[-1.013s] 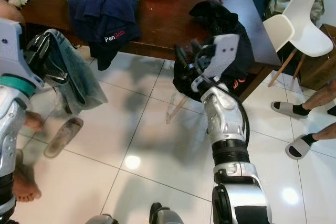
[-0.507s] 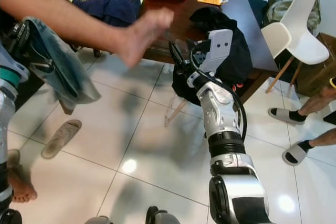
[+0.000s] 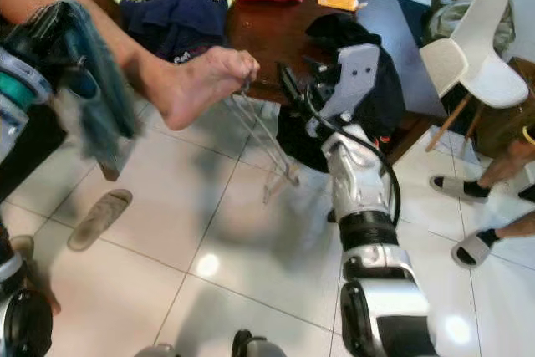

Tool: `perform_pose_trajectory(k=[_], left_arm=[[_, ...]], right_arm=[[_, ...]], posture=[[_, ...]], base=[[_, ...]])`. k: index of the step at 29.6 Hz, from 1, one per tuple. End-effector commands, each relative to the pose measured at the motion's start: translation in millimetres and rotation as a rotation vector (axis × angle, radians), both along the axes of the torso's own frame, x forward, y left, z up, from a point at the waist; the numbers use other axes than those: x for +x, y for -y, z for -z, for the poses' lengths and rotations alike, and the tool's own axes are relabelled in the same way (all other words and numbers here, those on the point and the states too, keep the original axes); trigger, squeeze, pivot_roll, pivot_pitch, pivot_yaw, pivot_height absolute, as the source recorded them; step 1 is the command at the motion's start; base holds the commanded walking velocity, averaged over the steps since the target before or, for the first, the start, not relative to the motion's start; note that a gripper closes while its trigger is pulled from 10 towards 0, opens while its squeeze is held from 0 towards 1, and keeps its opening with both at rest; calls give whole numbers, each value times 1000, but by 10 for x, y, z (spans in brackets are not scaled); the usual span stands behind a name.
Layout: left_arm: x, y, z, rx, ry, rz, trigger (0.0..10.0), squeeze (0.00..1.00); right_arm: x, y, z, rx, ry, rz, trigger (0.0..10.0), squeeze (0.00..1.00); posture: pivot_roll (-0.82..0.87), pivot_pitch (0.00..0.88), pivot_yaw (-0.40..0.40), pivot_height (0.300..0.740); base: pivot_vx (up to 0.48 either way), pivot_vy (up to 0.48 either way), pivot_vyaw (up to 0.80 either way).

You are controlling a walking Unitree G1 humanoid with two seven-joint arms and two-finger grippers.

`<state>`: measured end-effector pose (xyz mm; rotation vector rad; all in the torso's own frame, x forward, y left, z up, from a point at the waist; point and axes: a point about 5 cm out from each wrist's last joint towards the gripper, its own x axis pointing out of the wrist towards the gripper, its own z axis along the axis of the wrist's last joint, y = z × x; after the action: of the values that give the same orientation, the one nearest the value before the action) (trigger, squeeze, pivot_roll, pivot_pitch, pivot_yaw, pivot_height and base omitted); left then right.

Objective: Hang hanger

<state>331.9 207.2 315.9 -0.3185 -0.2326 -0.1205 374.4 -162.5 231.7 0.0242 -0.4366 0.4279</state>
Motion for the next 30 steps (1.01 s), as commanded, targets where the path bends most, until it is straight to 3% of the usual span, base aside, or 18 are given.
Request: perform_pose_trajectory(k=[1,3,5,7,10,15,17,21,23,24,25,26,27,28,30], left_arm=[[54,-43,-65,-59,-19,-13,10000,0],[54,-43,-65,-59,-19,-13,10000,0],[190,45,-237,-130,-17,7,10000,0],[248,125,-298,-148,-17,30,10000,0],[294,229,-338,-166,-24,87,10000,0],[306,197,-337,-182,-46,80,10000,0],[321,418,-137,-26,-100,140,10000,0],[340,582,18,-39,-153,179,10000,0],[279,802,175,110,-130,183,10000,0],[279,802,175,110,-130,183,10000,0],[224,852,234,175,-114,199,10000,0],[144,833,297,295,-85,199,10000,0],[67,740,363,337,-97,203,10000,0],[67,740,363,337,-97,203,10000,0],[-15,605,441,342,-131,188,10000,0]], right_arm=[[-28,42,-79,-21,40,-22,10000,0],[-28,42,-79,-21,40,-22,10000,0],[-82,209,-69,-27,43,21,10000,0],[-102,261,-29,-23,32,42,10000,0],[-139,200,40,-14,26,32,10000,0],[-144,144,39,-49,37,0,10000,0],[-104,217,-186,72,44,-91,10000,0],[-81,219,-252,122,52,-101,10000,0],[-107,91,-214,37,61,-119,10000,0],[-107,91,-214,37,61,-119,10000,0],[-143,13,-163,-38,61,-137,10000,0],[-167,-64,-74,-164,49,-136,10000,0],[-179,-145,-15,-259,51,-160,10000,0],[-179,-145,-15,-259,51,-160,10000,0],[-144,-232,-2,-362,69,-174,10000,0]], posture=[[240,13,-52,740],[240,13,-52,740],[224,18,-28,740],[216,18,-22,740],[201,15,-21,740],[209,17,-27,740],[235,20,-48,740],[230,19,-51,740],[223,18,-46,740],[223,18,-46,740],[222,19,-47,740],[232,32,-58,740],[237,37,-62,740],[237,37,-62,740],[262,39,-88,740]], base=[[0,0,0],[0,0,0],[0,0,0],[0,0,0],[0,0,0],[0,0,0],[0,0,0],[0,0,0],[0,0,0],[0,0,0],[0,0,0],[0,0,0],[0,0,0],[0,0,0],[0,0,0]])
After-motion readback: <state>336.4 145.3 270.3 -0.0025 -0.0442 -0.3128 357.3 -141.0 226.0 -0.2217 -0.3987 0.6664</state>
